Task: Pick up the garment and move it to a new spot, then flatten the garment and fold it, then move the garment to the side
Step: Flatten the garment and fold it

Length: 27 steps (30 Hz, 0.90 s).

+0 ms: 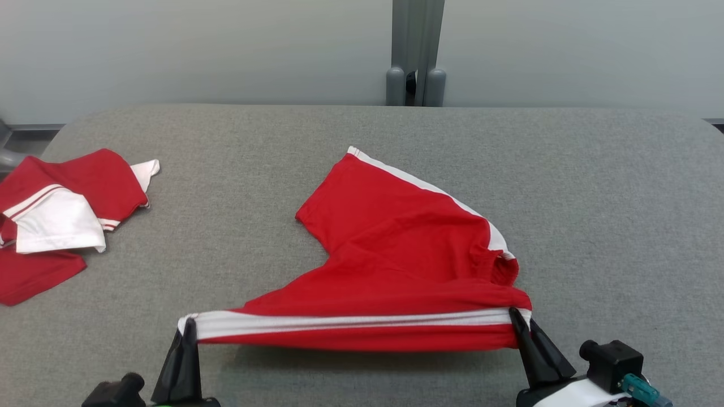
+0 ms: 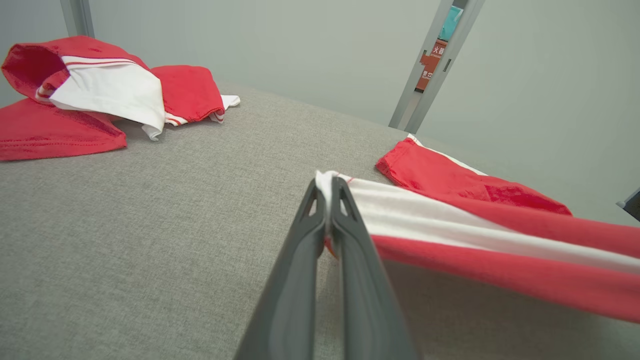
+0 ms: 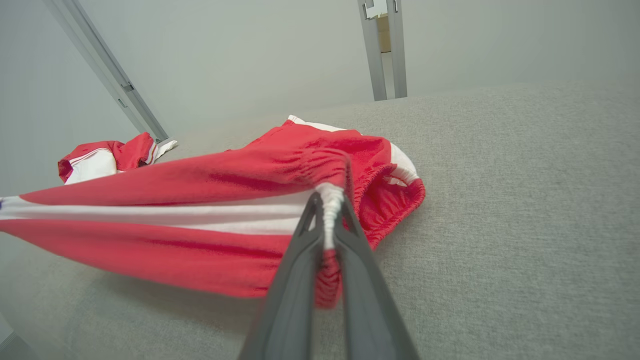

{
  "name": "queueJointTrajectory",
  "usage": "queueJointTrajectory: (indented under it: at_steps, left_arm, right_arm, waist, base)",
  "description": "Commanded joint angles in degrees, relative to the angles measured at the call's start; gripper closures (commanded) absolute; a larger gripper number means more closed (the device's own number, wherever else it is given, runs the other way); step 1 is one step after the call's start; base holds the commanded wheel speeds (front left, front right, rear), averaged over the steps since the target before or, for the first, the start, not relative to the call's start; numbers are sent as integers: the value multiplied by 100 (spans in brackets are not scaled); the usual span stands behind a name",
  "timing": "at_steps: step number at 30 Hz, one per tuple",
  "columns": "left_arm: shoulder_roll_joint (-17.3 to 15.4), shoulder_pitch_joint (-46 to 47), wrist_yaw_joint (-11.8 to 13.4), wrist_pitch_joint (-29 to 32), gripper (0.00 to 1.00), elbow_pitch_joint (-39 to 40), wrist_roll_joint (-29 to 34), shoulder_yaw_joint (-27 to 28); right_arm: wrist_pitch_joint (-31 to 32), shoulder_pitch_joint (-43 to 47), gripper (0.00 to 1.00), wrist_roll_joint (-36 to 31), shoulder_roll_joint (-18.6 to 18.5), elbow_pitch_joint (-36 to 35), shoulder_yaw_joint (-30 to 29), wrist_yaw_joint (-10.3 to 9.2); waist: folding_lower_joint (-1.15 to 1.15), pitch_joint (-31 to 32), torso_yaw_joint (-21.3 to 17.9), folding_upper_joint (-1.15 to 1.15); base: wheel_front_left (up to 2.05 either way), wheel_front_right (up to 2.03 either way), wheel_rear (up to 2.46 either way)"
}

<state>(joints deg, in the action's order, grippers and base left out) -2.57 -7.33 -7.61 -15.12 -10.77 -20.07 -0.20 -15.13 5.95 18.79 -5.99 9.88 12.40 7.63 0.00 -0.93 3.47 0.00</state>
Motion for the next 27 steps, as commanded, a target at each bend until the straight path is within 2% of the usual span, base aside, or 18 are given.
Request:
queueJointTrajectory:
  at_steps: [1,7,16,24,27]
  left_arm:
    - [-61,278,26,-4,100,55,81,22]
    - [-54,1337,23,-4,100,-84,259,-259]
    - [-395,3160,21,-1,100,-1025,471,-872]
    - [-520,4462,21,-1,100,-1954,663,-1364]
    - [-557,4793,21,-2,100,-2245,744,-1330]
  right_arm:
    - [-2,-86,100,61,-35,-38,-72,-25]
    - [-1,-745,100,305,139,109,-169,-20]
    - [-2,-1949,100,520,294,625,-40,-19]
    - [-2,-2330,100,1105,308,503,-22,-18]
    - [-1,-2424,100,1196,309,442,66,-18]
  waist:
    - [0,-208,-73,0]
    - [0,-913,-375,0]
    - [0,-1932,-1149,0]
    - [0,-2558,-1556,0]
    - [0,-2741,-1684,0]
  base:
    - [0,0,0]
    - [0,0,0]
    - [0,0,0]
    - [0,0,0]
    - [0,0,0]
